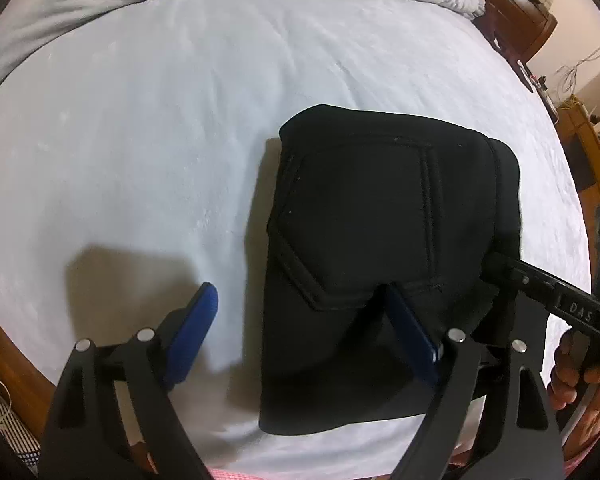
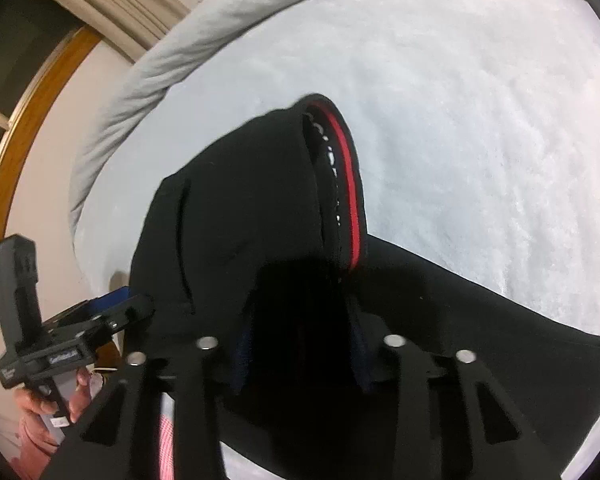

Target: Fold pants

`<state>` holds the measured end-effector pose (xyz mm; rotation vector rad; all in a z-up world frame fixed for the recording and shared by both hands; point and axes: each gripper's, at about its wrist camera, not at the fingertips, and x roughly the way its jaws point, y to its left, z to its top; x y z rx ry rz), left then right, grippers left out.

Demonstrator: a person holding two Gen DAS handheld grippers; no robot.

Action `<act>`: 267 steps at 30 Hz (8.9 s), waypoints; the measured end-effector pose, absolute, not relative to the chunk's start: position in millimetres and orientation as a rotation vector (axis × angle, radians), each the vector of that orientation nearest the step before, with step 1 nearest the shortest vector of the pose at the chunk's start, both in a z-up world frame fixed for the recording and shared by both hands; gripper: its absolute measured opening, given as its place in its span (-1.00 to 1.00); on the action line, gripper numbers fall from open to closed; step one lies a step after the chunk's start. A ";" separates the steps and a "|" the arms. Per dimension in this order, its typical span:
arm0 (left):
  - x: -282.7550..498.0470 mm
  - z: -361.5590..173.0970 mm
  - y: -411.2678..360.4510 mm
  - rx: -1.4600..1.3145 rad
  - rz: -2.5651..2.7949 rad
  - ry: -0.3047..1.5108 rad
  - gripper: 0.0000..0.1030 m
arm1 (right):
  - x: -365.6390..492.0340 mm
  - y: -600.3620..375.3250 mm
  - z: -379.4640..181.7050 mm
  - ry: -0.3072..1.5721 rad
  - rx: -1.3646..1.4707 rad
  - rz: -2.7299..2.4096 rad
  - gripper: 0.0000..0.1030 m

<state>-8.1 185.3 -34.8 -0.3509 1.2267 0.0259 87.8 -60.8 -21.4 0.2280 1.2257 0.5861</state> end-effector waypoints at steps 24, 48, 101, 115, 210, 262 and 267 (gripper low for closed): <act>-2.8 -8.3 120.7 -0.258 -0.093 1.197 0.66 | -5.4 -209.7 51.6 1.043 0.371 0.517 -0.68; 12.1 -21.0 43.4 -0.026 -0.119 1.226 0.76 | -11.5 -264.4 -2.0 1.156 0.355 0.295 -0.27; -19.7 -42.9 22.6 0.045 -0.091 1.261 0.92 | -19.8 -266.7 -27.6 1.282 0.342 0.425 -0.95; -26.4 -30.5 52.4 -0.106 -0.151 1.302 0.93 | -24.5 -272.0 -11.1 1.236 0.341 0.401 -0.60; 113.8 34.4 8.7 -0.208 -0.357 1.238 -0.63 | 102.8 -301.9 20.3 1.176 0.354 0.349 -0.35; 78.9 -10.4 -10.3 -0.017 -0.064 1.240 0.75 | 63.3 -295.0 -24.9 1.165 0.281 0.107 0.72; 74.0 -4.3 -15.8 0.012 -0.073 1.221 0.75 | 58.2 -286.8 -27.7 1.179 0.282 0.082 0.80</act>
